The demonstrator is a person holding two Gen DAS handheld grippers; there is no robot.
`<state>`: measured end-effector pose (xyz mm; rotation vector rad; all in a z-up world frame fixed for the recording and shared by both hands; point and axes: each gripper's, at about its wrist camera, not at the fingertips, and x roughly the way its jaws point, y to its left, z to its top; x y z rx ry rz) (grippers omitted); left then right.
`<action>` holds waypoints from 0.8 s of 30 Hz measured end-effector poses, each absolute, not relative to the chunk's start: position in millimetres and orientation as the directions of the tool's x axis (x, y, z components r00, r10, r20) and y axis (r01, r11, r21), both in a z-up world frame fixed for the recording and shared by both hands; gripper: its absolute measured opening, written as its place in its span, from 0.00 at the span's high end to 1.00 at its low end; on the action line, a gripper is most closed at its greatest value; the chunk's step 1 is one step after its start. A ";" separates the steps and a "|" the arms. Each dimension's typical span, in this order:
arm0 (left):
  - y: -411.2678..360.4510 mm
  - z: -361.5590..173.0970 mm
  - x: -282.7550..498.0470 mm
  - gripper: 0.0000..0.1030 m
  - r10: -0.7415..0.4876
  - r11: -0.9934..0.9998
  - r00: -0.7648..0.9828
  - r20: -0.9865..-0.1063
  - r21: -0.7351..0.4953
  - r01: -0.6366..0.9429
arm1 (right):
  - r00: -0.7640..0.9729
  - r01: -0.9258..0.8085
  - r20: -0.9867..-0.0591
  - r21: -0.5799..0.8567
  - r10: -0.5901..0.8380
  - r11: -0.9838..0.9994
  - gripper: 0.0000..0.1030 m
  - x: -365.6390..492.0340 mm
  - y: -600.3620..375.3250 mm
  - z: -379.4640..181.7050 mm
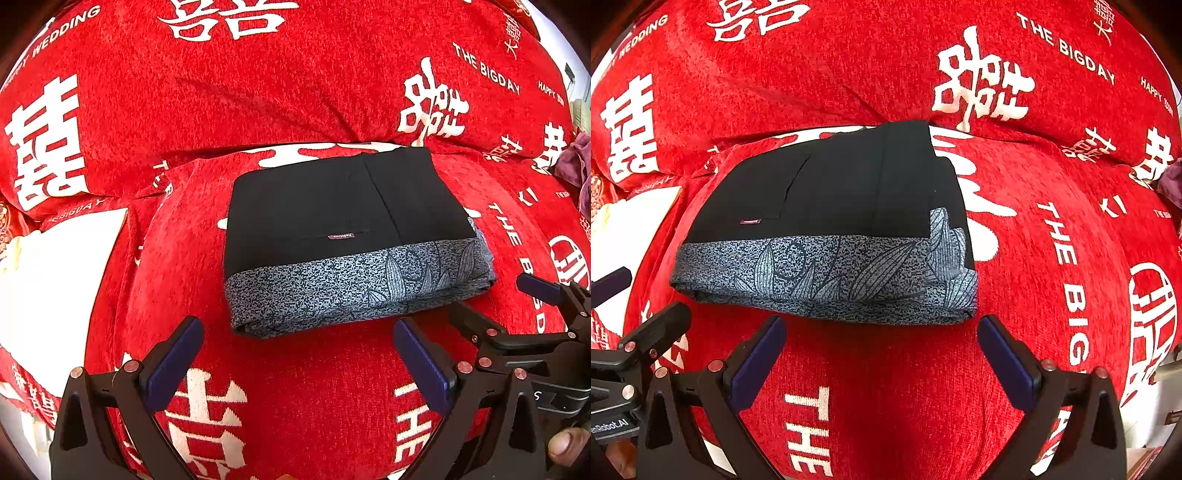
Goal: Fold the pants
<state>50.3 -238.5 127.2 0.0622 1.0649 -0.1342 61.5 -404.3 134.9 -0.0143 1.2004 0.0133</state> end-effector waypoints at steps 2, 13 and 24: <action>-238.5 127.0 50.1 0.00 -0.080 0.990 0.475 -0.877 -0.017 0.137 | 0.359 -0.021 -0.933 -0.005 0.003 1.000 0.00 61.9 -403.2 134.6; -239.2 125.3 50.0 0.00 -0.079 0.991 0.474 -0.877 -0.016 0.136 | 0.348 -0.032 -0.937 -0.007 0.004 0.999 0.00 61.9 -401.9 131.0; -239.8 125.7 49.9 0.00 -0.080 0.991 0.473 -0.877 -0.017 0.135 | 0.349 -0.031 -0.937 -0.008 0.004 1.000 0.00 61.7 -401.1 131.3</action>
